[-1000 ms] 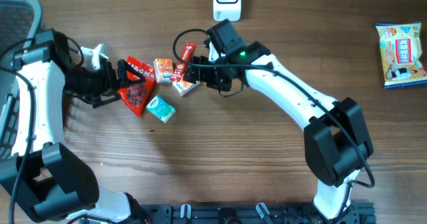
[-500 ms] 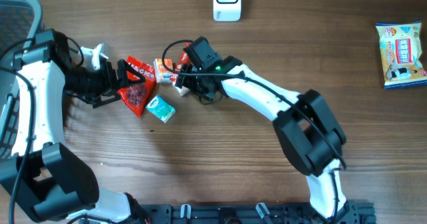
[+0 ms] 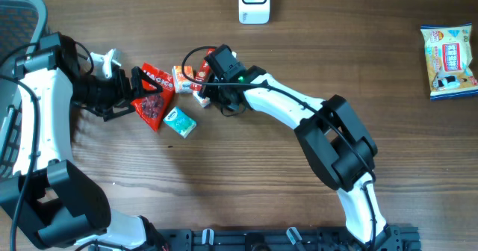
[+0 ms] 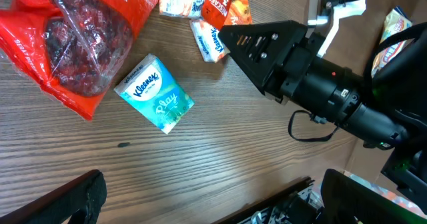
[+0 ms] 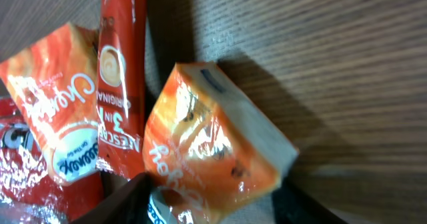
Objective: Scan the item barcode
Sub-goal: 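Reach the right gripper to the pile and grasp an orange snack box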
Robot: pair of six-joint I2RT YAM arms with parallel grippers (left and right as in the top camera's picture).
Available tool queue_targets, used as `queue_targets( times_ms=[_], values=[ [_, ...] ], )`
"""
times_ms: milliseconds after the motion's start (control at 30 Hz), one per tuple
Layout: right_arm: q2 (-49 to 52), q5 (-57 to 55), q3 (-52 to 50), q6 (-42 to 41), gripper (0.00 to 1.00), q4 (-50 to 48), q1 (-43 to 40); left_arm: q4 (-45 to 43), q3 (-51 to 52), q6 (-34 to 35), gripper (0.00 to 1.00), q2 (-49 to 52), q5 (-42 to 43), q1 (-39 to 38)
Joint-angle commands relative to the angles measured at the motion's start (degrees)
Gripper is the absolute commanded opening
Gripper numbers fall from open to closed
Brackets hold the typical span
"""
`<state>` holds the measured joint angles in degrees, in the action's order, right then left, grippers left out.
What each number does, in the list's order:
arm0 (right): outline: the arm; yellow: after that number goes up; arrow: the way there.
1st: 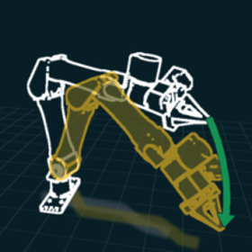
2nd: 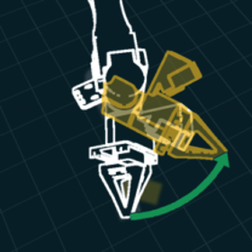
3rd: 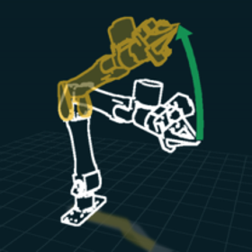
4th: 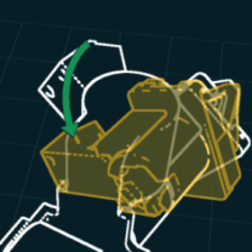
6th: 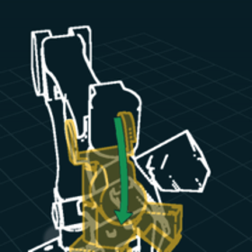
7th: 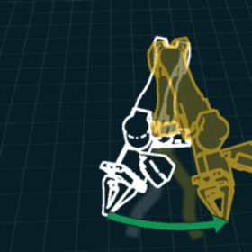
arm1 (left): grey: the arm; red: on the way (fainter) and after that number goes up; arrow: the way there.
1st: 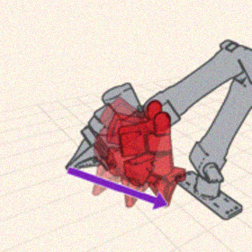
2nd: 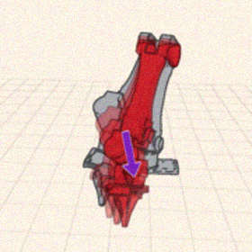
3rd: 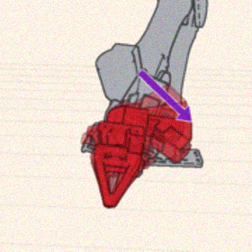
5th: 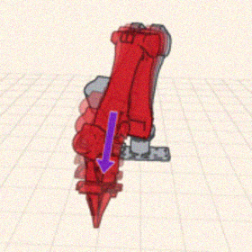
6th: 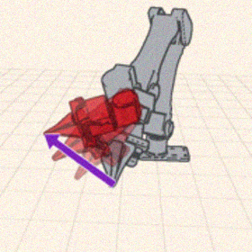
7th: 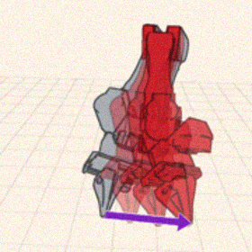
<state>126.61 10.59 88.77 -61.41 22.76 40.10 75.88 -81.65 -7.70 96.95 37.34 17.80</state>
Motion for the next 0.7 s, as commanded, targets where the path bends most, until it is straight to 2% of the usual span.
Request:
queue_targets(
  times_ms=[0,67,200,233,333,500,667],
  values=[
    [4.83,0.59,-0.31,-0.22,0.50,-0.04,0.09,0.00,-0.22,-0.90,1.00,-0.50,0.02,0.00],
    [4.96,1.27,-0.31,-0.17,0.41,0.02,0.09,0.00,-0.22,-0.90,1.00,-0.50,0.02,0.00],
    [4.81,3.06,-0.28,0.00,0.08,0.94,-0.63,0.00,-0.22,-0.90,1.00,-0.50,0.02,0.00],
    [4.63,3.76,-0.28,0.17,0.04,1.29,-1.11,0.00,-0.22,-0.90,1.00,-0.50,0.02,0.00],
    [3.41,6.58,-0.28,3.45,0.04,2.34,-3.04,0.00,-0.22,-0.90,1.00,-0.50,0.02,0.00],
    [0.09,16.02,-0.28,15.98,0.04,3.98,-8.39,0.00,-0.22,-0.90,1.00,-0.50,0.02,0.00],
    [-0.83,37.66,-0.28,30.25,0.04,4.31,-16.79,0.00,-0.22,-0.90,1.00,-0.50,0.02,0.00]
  ],
)
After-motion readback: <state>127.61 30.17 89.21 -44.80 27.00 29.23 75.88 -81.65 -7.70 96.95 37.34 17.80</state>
